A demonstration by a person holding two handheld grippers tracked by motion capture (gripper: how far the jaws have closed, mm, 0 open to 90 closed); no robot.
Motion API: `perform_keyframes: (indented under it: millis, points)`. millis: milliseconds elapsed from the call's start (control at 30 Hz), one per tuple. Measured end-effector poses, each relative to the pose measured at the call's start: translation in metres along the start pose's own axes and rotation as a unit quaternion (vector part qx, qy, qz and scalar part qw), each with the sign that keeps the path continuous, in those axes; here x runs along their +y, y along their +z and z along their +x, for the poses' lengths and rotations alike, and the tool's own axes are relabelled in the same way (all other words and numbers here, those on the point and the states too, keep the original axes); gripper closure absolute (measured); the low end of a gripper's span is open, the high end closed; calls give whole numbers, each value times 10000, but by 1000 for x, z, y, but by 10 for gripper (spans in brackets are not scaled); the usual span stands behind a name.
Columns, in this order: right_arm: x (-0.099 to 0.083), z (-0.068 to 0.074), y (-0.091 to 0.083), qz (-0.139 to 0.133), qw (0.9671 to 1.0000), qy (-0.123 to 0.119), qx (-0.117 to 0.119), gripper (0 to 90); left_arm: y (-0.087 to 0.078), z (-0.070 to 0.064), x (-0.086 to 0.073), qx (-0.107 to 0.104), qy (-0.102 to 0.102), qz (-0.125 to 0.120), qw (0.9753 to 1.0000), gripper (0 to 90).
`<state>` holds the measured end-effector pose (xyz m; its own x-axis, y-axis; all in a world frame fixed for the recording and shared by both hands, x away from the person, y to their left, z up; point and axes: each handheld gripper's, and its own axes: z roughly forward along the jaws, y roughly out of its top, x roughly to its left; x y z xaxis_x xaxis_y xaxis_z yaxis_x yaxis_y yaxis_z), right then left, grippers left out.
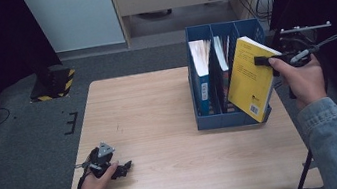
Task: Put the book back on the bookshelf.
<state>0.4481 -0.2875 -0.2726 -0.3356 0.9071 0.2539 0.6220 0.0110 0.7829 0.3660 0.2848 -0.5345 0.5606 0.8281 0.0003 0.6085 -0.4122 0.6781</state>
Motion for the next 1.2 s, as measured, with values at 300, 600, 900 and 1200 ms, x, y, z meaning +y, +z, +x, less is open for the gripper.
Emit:
perform_keyframes:
  millis: [300, 600, 900, 1200]
  points:
    - [5, 3, 14, -63, 9998, -6, -172, 744, 0, -1, 0, -16, 0, -31, 10000, 0]
    - [9, 12, 29, -61, 9997, -55, -222, 743, 0, -1, 0, -18, 29, -32, 10000, 0]
    - [10, 16, 49, -145, 9994, 61, -322, 742, 1, -1, 0, -19, 22, -24, 10000, 0]
    - [20, 15, 60, -339, 9981, 283, -426, 742, 1, -1, 1, -17, 22, -13, 10000, 0]
